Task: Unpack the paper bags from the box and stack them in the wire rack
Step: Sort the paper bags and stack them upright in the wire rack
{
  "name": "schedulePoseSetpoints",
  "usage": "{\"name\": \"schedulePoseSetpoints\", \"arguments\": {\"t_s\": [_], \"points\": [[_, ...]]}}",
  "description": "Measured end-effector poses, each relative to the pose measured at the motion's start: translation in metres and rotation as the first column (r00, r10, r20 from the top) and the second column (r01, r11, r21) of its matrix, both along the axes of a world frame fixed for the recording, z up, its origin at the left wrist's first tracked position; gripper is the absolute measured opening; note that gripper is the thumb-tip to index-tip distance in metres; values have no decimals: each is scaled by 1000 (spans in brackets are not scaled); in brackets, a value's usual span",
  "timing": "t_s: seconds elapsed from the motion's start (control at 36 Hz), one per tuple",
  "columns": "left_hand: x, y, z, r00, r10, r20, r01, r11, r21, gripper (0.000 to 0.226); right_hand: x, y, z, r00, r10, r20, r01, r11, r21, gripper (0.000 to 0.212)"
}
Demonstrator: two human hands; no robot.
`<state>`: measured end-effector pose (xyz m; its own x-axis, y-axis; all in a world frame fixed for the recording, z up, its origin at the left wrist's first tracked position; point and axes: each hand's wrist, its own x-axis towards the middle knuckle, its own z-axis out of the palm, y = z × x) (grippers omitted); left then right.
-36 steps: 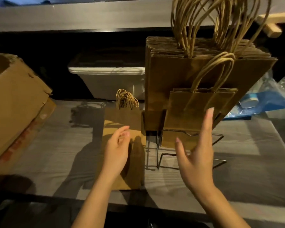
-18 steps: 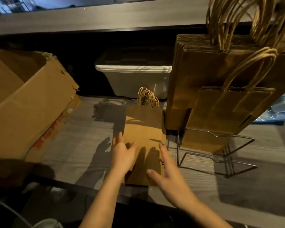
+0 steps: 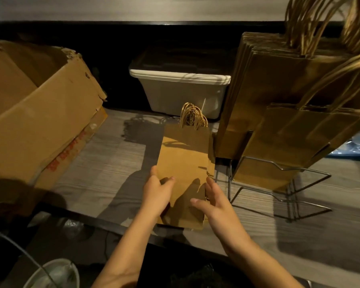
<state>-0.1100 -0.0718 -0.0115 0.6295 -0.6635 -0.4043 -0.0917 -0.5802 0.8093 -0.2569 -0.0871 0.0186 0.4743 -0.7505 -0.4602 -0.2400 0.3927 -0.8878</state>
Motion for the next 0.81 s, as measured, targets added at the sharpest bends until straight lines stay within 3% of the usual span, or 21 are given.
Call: {"name": "schedulePoseSetpoints", "arguments": {"t_s": [0.22,0.44,0.53,0.61,0.81], "points": [[0,1,22,944,298,-143,-326,910,-255,22,-9,3,10,991,-71,112,80,994,-81,64],[-26,-2,50,922,300,-244,-378,832,-405,13,-22,-3,24,990,-66,124,111,907,-406,70],[-39,-5,59,933,241,-269,-343,823,-453,12,-31,-7,29,996,-74,49,89,806,-585,76],[-52,-9,69,959,164,-231,-267,796,-544,17,-42,-18,33,990,-143,-2,90,636,-766,76],[-79,-25,93,999,-46,-16,23,732,-681,18,-70,-46,42,943,-323,82,200,348,-916,72]]}}
